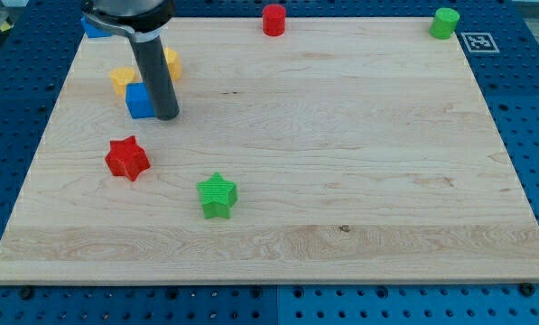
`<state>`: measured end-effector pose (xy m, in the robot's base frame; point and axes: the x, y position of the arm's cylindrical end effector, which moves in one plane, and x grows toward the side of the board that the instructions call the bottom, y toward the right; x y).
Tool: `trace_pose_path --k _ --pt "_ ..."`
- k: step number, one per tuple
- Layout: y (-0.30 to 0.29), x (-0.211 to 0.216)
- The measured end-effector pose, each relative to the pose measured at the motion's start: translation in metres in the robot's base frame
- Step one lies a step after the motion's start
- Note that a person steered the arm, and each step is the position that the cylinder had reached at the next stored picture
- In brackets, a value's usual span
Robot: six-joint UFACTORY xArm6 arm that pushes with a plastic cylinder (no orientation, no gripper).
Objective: Place the blue cube at the center left of the board
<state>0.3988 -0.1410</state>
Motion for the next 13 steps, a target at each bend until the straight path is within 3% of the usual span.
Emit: trace_pose_path --k 2,5,10,13 --pt "0.053 -0.025" --pt "-0.004 -0.029" --pt "-0.036 -0.026" --pt "-0.036 -0.001"
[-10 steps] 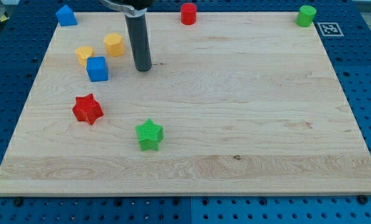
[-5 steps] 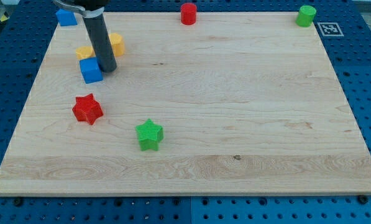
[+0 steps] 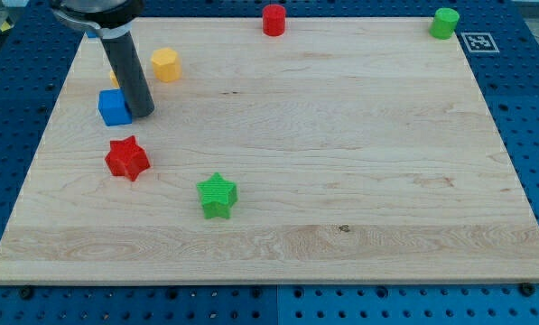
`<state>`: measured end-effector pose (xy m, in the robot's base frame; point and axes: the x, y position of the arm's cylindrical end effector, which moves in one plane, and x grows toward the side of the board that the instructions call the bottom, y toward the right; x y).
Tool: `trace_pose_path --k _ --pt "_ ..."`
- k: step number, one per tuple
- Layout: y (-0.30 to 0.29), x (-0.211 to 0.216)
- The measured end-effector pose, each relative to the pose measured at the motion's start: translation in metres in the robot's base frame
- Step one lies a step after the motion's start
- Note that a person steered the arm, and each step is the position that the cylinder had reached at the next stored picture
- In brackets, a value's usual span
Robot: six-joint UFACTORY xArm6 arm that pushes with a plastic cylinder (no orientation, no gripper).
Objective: Place the blue cube at the center left of the board
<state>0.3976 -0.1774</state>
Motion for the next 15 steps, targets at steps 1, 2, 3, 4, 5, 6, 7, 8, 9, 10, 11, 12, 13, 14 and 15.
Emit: trace_pose_path --k 1,2,3,4,5,6,7,8,9,10,11,12,13,14,15 --pt "0.0 0.001" --pt "-0.002 0.001" --pt "-0.011 0.001" --pt "-0.035 0.001" --pt "-0.061 0.001" --pt "-0.082 0.001" --pt "-0.095 0.001" --pt "-0.08 0.015" --pt "-0.035 0.02" --pt "-0.017 0.02" --pt "-0.014 0.02" --pt "-0.008 0.02" --pt "0.02 0.019" --pt "0.043 0.017" --pt "0.069 0.017"
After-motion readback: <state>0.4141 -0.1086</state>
